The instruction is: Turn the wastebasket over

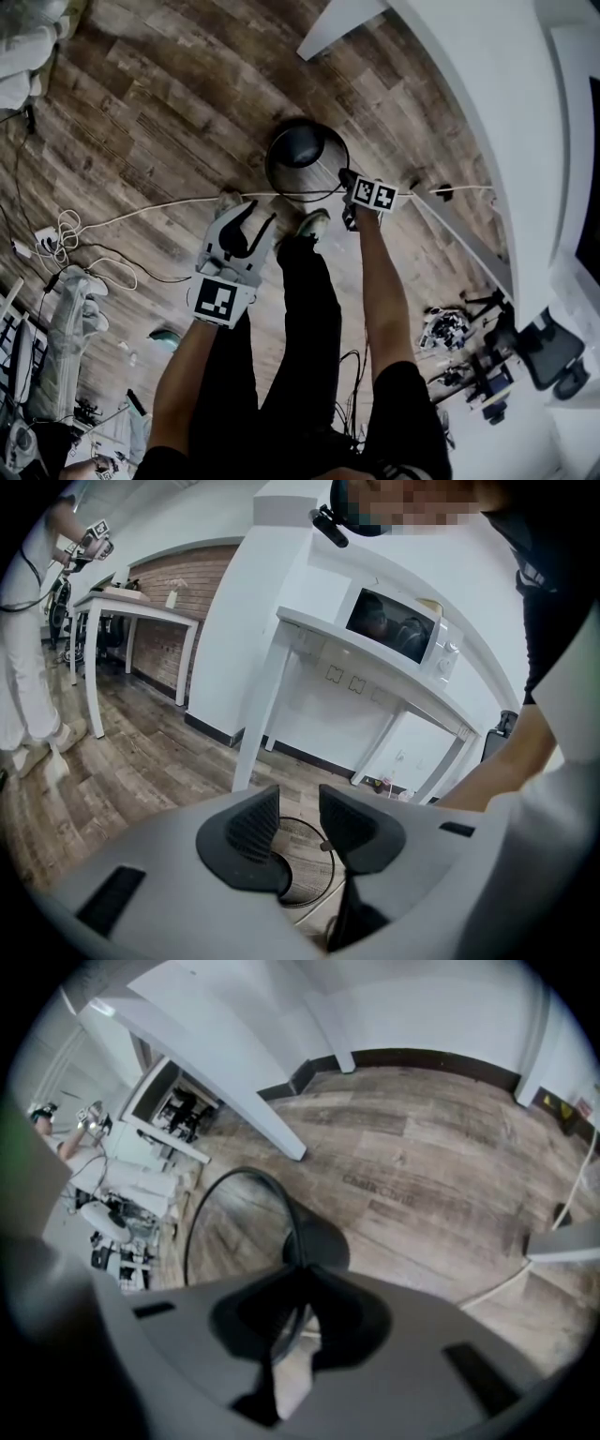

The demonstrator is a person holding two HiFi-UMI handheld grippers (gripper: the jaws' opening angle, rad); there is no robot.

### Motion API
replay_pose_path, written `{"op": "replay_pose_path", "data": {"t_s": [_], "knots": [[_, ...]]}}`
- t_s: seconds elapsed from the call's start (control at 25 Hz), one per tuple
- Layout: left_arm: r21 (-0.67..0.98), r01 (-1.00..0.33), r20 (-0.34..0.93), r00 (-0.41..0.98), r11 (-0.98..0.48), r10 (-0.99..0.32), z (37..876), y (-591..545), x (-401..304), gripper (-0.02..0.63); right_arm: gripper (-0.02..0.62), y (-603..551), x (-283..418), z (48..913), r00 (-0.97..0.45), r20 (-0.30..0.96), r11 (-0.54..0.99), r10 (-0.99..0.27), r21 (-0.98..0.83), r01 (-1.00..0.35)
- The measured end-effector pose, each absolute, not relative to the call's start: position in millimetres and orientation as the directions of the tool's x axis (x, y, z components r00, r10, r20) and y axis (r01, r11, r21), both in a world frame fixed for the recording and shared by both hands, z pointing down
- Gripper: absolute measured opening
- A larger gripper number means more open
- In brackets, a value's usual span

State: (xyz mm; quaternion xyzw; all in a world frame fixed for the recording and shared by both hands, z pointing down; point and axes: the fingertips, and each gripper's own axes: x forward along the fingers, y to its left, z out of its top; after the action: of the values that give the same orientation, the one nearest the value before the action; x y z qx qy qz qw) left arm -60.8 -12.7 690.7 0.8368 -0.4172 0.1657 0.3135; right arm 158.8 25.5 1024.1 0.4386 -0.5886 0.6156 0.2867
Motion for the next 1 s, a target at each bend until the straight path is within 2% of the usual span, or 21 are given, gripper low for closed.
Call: {"op": "replay_pose_path", "data": {"t_s": [0.2,0.44,0.68,0.88,1.0], "knots": [[0.382,-0.8,0.532,0.599,-0.462,-0.598,680,-13,-60,0.163,0.114,24,170,1022,-0.352,0.925,-0.148,-0.144,-0.372,-0.916],[0.35,-0.79,0.508,0.611,-0.503,-0.607,646,-17,-58,0.163,0.118,28,176,976,-0.238,0.957,-0.129,-0.165,-0.26,-0.957],[0.336,-0.787,0.496,0.615,-0.517,-0.613,582,-11,-48,0.153,0.077,44,144,883,-0.262,0.934,-0.122,-0.242,-0.297,-0.947],[0.325,-0.793,0.479,0.608,-0.515,-0.633,525,-16,-50,0.096,0.056,52,119,809,-0.306,0.903,-0.195,-0.303,-0.372,-0.907],[0.293,-0.82,0.474,0.571,-0.492,-0.67,487,-20,-60,0.061,0.047,51,113,755,-0.278,0.89,-0.225,-0.363,-0.373,-0.9]]}}
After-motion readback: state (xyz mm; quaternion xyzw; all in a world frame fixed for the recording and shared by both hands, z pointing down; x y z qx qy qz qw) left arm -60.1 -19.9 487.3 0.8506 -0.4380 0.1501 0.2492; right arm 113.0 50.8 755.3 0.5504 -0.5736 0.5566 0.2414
